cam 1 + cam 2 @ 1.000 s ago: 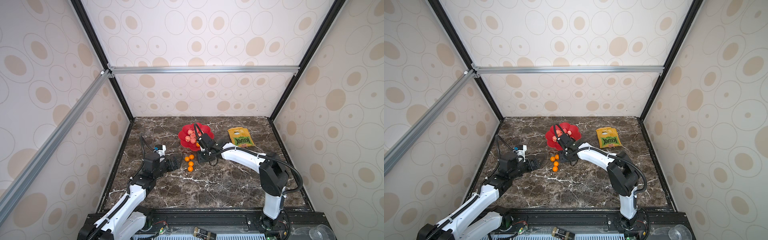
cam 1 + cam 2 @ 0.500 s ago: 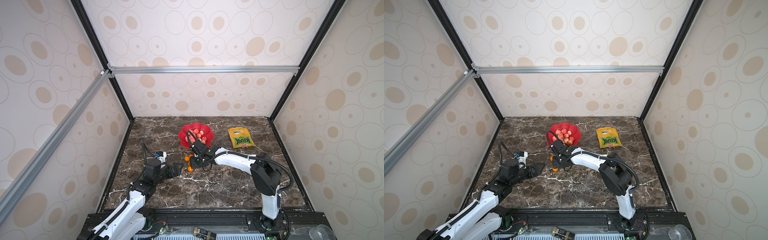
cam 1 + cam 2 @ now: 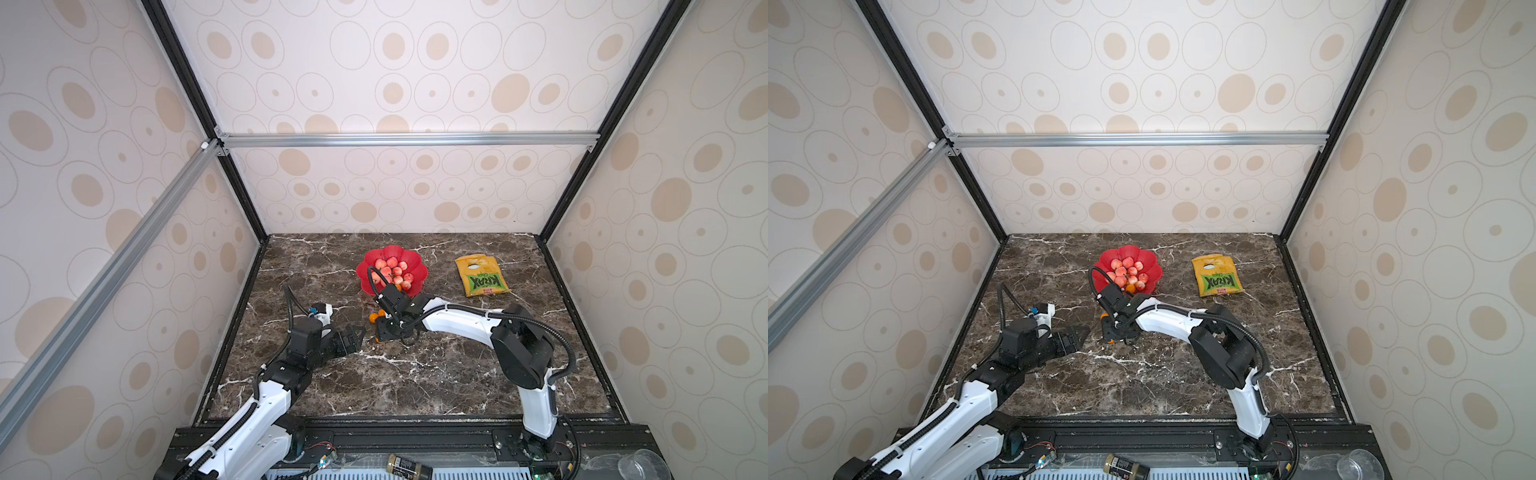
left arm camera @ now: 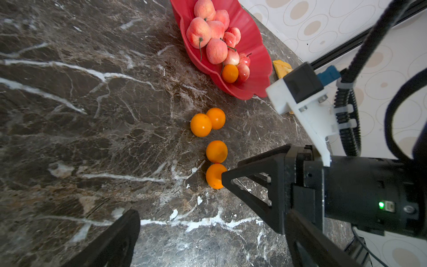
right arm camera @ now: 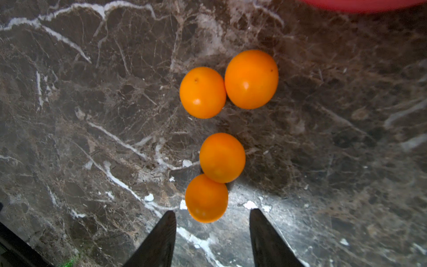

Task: Arrange fruit in a fruit bowl
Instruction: Pick up the fruit from the center of the table.

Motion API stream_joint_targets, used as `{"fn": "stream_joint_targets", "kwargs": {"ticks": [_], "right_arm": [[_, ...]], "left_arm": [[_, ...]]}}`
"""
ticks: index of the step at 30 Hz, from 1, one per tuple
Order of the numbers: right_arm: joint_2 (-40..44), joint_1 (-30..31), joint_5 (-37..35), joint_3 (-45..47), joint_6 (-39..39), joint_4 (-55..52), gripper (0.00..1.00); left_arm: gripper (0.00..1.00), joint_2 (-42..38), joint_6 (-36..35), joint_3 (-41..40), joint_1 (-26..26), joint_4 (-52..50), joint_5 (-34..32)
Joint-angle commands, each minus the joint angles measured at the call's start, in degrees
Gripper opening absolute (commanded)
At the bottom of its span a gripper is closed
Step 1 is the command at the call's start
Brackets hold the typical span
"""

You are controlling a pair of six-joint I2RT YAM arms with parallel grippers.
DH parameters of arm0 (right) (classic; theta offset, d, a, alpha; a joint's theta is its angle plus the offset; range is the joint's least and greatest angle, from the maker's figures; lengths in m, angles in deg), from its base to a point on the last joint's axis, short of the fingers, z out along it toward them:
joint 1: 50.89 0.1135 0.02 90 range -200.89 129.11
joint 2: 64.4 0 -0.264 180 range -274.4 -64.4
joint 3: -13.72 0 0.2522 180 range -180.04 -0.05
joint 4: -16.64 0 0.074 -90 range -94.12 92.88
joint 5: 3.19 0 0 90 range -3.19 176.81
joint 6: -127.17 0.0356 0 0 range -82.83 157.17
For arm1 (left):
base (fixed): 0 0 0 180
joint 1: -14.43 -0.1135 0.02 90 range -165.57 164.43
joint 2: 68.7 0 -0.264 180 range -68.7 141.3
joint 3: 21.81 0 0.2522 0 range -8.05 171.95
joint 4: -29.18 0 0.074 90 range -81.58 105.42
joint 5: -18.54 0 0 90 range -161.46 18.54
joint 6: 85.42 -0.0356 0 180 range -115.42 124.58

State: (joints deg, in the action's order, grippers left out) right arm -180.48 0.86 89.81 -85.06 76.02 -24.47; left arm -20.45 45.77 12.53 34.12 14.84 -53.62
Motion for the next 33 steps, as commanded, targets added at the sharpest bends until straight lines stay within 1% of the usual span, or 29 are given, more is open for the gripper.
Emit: {"fn": "stream_joint_targets", "kwargs": {"ticks": [1, 11, 18, 33], "right_arm": [[-1.34, 0.64, 0.33, -1.45, 1.27, -0.53, 0.54], [-3.13, 0.78, 0.69, -3.14, 1.07, -1.01, 0.54], [-4.04, 0.86, 0.95, -3.49, 1.08, -1.05, 0.52], [-5.33, 0.86, 1.0, -4.02, 0.96, -1.11, 0.51]], "left_arm": [[0.98, -0.36, 0.29, 0.67, 0.23, -0.63, -0.7], [0.98, -0.25, 0.03, 1.13, 0.27, -0.79, -0.74], [0.98, -0.28, 0.2, 0.87, 0.21, -0.73, -0.73], [0.98, 0.34, 0.29, 0.55, 0.2, 0.16, -0.55]]}}
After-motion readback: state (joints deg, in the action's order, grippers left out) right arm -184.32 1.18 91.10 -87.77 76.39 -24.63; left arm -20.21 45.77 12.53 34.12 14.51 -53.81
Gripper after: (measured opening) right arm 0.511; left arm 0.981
